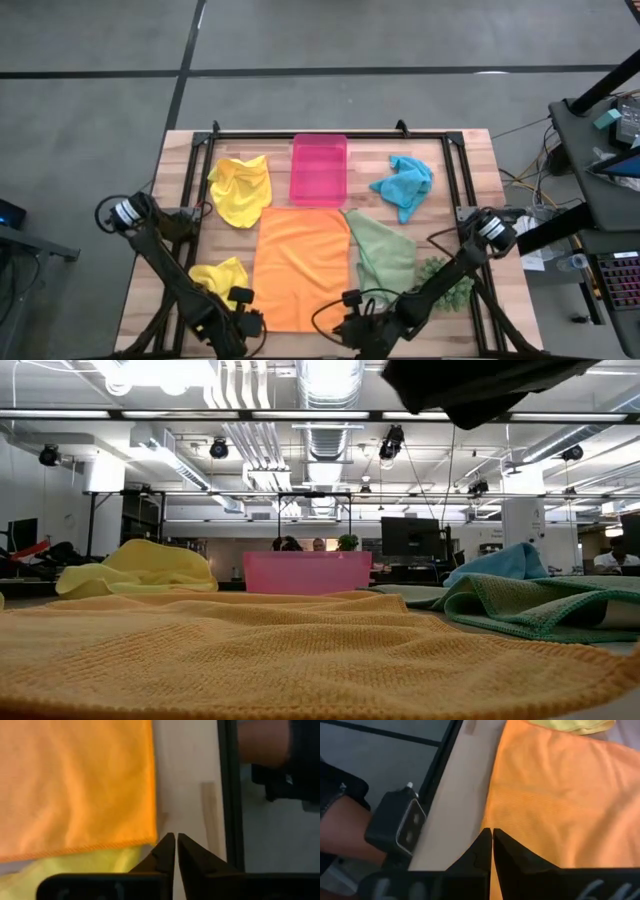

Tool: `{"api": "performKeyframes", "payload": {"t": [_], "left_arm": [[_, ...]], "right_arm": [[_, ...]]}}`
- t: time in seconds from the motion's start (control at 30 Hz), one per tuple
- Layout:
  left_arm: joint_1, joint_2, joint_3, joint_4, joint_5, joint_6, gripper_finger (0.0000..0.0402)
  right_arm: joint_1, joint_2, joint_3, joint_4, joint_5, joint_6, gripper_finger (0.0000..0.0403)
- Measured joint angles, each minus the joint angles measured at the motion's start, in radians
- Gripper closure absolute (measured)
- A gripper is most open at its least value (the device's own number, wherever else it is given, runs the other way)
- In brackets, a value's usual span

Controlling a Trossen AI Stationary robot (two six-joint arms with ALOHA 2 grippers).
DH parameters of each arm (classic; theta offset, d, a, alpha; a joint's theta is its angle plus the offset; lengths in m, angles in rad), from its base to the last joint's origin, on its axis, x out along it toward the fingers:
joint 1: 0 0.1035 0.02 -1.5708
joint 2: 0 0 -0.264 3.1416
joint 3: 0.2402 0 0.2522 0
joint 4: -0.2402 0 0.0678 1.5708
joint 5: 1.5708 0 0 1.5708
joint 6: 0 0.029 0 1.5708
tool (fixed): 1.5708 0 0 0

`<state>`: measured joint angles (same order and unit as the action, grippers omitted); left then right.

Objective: Fold microfiber towels
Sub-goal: Fold the orange towel

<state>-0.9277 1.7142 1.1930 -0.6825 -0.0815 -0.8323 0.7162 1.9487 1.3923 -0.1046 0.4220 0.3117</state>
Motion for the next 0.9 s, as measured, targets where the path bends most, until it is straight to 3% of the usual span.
{"api": "performKeyframes", "payload": {"t": [0.2, 0.4, 0.6, 0.9], "left_arm": [[-0.003, 0.008, -0.003, 0.022, 0.033, -0.045, 0.0316], [-0.002, 0.029, -0.006, 0.017, -0.033, -0.046, 0.0248], [-0.002, 0.033, -0.015, 0.011, -0.101, -0.018, 0.024], [-0.023, 0.056, -0.022, 0.019, -0.114, -0.016, 0.024]], "right_arm": [[0.0, 0.056, 0.099, -0.126, -0.053, 0.034, 0.0361], [0.0, 0.064, 0.123, -0.245, -0.036, 0.088, 0.0294], [0.009, 0.063, 0.123, -0.281, -0.032, 0.083, 0.0252], [0.035, 0.065, 0.1, -0.273, -0.037, 0.065, 0.0245]]}}
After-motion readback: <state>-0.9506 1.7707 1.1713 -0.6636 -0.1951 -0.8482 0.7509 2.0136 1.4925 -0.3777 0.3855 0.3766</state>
